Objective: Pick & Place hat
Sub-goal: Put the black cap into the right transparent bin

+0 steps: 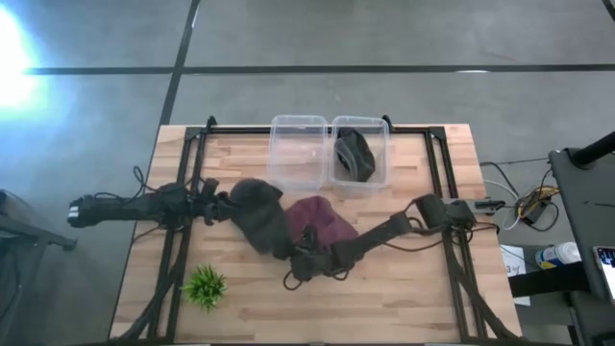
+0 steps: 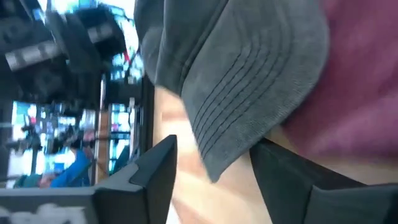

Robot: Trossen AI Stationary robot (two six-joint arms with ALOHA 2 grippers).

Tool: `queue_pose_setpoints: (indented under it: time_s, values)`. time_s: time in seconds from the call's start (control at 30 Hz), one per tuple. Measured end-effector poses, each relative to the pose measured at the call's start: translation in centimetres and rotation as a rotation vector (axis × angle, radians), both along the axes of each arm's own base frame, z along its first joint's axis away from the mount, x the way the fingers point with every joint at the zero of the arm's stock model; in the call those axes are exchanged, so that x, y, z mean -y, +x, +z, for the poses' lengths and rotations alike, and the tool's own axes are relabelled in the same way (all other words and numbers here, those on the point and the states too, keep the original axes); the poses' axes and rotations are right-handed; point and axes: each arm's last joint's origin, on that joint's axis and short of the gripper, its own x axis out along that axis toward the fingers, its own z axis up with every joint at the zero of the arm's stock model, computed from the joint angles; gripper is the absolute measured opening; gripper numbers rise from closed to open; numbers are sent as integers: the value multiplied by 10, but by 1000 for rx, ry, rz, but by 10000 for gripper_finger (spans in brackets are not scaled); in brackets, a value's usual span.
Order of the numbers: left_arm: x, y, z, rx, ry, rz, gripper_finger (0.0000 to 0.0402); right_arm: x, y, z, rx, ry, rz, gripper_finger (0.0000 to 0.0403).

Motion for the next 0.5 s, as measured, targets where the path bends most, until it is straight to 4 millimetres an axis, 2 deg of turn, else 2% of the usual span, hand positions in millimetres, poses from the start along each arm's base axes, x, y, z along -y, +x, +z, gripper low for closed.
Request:
queue_pose_setpoints:
  time_s: [0.2, 0.43, 0.5]
  values:
    - [0, 3, -5, -52, -2, -6, 190, 9, 1, -2, -16, -26, -45, 141]
    - [0, 8, -17, -188, 1, -8, 190, 11, 1, -2, -32, -56, -33, 34]
    - [0, 10, -21, -232, -2, -8, 190, 11, 2, 1, -30, -70, -26, 19]
